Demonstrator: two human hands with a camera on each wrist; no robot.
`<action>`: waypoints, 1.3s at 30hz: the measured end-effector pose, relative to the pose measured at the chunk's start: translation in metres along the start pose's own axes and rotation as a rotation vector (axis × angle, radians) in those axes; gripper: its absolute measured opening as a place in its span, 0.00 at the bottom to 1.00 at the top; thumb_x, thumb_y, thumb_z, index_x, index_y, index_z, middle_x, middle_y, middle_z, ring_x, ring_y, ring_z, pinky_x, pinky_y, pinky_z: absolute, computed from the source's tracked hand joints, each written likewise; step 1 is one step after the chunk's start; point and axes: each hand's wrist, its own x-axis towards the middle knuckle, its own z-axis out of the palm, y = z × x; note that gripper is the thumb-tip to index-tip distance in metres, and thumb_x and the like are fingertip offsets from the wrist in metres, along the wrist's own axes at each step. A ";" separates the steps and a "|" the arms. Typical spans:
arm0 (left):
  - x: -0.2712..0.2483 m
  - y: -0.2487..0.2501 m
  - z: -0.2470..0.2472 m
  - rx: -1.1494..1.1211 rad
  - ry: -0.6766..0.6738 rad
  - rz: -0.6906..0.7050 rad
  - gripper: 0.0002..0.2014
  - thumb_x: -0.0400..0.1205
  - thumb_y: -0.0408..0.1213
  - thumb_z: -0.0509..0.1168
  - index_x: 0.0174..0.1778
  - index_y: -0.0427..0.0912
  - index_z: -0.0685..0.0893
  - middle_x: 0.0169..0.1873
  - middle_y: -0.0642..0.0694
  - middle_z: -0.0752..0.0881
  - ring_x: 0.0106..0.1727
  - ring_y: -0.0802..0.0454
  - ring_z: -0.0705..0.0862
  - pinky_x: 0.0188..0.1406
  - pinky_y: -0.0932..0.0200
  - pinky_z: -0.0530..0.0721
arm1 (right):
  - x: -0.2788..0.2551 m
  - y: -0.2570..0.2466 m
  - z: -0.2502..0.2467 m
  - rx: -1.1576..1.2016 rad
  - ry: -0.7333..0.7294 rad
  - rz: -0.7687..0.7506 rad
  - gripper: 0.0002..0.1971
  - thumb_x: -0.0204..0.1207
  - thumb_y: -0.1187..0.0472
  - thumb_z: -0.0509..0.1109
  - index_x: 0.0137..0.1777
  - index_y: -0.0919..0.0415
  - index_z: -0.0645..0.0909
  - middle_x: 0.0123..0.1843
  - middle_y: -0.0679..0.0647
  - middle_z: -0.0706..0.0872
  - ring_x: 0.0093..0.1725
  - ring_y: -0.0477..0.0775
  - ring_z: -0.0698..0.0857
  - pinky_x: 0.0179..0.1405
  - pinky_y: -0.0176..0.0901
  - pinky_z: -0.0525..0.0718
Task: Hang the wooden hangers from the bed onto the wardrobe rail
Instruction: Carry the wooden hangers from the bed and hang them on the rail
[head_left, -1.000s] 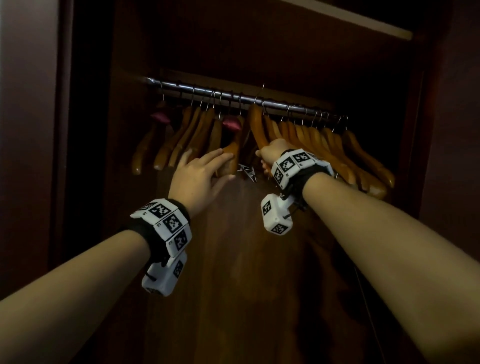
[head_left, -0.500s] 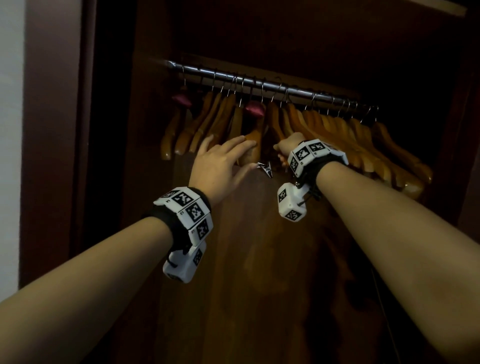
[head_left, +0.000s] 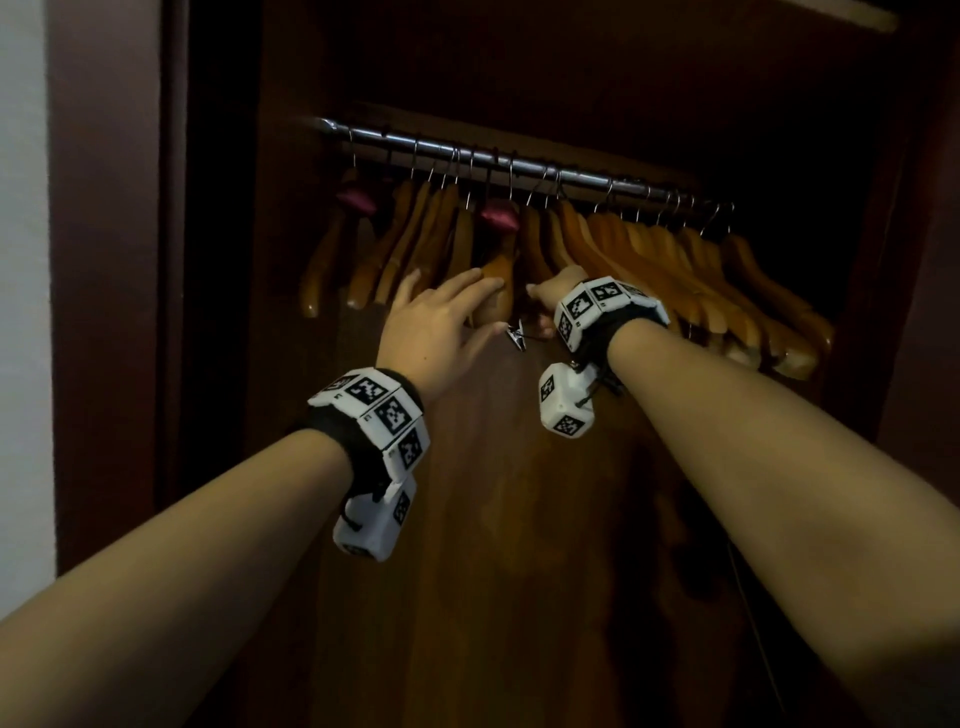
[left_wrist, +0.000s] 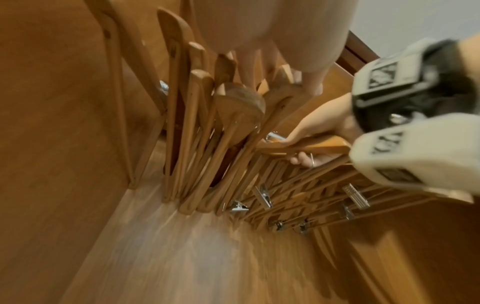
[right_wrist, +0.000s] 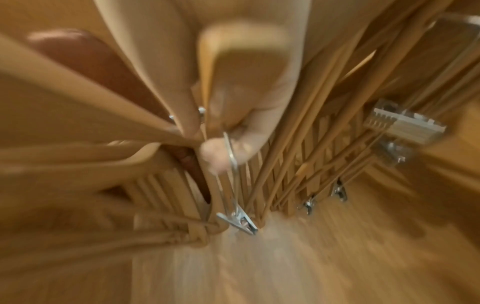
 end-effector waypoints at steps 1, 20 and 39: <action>0.001 -0.002 0.003 0.014 0.022 0.001 0.23 0.82 0.53 0.60 0.72 0.50 0.76 0.71 0.47 0.77 0.67 0.46 0.80 0.77 0.44 0.55 | -0.005 0.001 0.000 0.002 0.016 0.005 0.15 0.77 0.52 0.69 0.36 0.62 0.75 0.47 0.62 0.87 0.51 0.62 0.87 0.58 0.56 0.84; -0.033 0.166 0.022 -0.554 0.098 -0.161 0.14 0.81 0.42 0.61 0.60 0.42 0.81 0.64 0.42 0.77 0.68 0.40 0.71 0.63 0.48 0.68 | -0.201 0.093 -0.136 0.272 -0.032 0.120 0.15 0.83 0.57 0.62 0.64 0.65 0.73 0.32 0.58 0.80 0.25 0.51 0.80 0.30 0.42 0.86; -0.179 0.851 -0.071 -1.516 -0.558 0.069 0.07 0.81 0.31 0.61 0.46 0.37 0.85 0.49 0.39 0.83 0.48 0.47 0.82 0.47 0.59 0.75 | -0.679 0.410 -0.584 0.128 0.863 0.953 0.14 0.82 0.63 0.62 0.33 0.61 0.74 0.24 0.56 0.80 0.20 0.51 0.79 0.27 0.44 0.82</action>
